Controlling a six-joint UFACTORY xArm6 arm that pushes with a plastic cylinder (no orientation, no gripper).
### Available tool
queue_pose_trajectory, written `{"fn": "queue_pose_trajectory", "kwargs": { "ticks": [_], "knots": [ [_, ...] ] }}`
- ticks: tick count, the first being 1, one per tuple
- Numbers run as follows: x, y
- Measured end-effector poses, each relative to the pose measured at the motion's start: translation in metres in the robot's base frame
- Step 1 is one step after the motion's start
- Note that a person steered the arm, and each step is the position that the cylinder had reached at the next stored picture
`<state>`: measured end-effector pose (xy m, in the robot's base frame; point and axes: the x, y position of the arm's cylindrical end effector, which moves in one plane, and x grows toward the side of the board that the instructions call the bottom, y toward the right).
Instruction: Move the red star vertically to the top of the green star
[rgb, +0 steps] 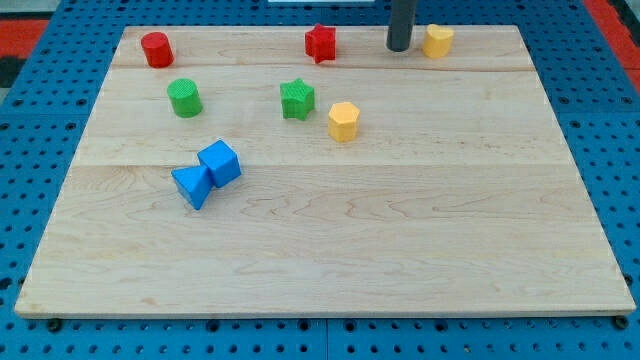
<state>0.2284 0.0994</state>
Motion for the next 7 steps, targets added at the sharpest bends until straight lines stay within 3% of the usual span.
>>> {"fn": "queue_pose_trajectory", "kwargs": {
  "ticks": [3, 7],
  "knots": [
    [-0.018, -0.088],
    [0.032, -0.091]
  ]
}}
